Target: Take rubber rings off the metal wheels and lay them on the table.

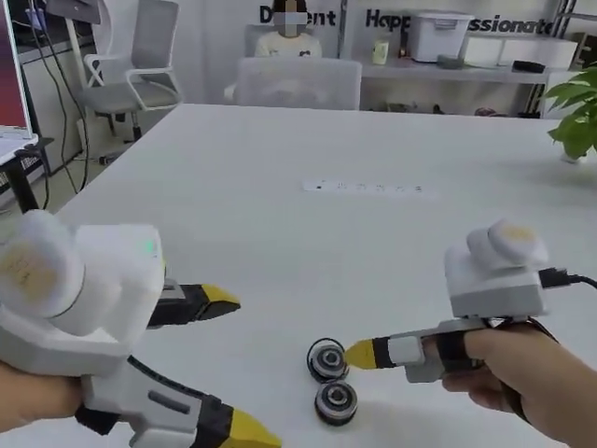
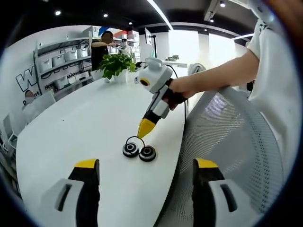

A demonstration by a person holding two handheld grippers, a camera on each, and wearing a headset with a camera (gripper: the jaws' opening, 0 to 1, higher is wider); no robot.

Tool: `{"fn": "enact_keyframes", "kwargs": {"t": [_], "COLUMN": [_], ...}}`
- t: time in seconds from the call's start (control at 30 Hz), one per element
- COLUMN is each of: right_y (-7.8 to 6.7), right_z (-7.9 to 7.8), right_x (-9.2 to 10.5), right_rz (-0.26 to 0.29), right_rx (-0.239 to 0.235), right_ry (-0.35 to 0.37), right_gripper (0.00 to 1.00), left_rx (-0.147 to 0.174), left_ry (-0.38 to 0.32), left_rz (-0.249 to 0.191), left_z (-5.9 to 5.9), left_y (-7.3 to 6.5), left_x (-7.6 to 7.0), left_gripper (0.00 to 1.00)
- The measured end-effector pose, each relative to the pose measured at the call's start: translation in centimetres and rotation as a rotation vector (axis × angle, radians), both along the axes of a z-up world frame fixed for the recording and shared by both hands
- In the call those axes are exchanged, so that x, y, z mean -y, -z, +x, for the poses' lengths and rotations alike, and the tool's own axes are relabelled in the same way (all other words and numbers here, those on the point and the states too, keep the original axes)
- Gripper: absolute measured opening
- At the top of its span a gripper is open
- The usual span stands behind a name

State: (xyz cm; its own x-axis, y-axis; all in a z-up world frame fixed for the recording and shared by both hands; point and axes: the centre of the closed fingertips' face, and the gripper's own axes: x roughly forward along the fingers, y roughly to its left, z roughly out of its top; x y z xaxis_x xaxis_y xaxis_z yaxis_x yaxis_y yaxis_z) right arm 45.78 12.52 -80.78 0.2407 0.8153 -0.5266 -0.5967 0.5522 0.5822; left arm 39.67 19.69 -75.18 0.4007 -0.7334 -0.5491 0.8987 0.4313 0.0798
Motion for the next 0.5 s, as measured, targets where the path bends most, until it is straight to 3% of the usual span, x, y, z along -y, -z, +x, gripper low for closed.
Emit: {"fn": "enact_keyframes", "kwargs": {"t": [0.13, 0.5], "right_y": [-0.2, -0.8], "right_z": [-0.1, -0.6], "right_x": [-0.1, -0.6], "right_rz": [0.004, 0.014], "right_rx": [0.004, 0.016], "right_ry": [-0.004, -0.013], "right_gripper": [0.0, 0.0], "left_rx": [-0.014, -0.014], "left_ry": [-0.03, -0.121], "left_rz": [-0.014, -0.053], "left_z": [-0.3, -0.3], "left_y": [0.3, 1.2], "left_x": [-0.6, -1.8], "left_gripper": [0.79, 0.82]}}
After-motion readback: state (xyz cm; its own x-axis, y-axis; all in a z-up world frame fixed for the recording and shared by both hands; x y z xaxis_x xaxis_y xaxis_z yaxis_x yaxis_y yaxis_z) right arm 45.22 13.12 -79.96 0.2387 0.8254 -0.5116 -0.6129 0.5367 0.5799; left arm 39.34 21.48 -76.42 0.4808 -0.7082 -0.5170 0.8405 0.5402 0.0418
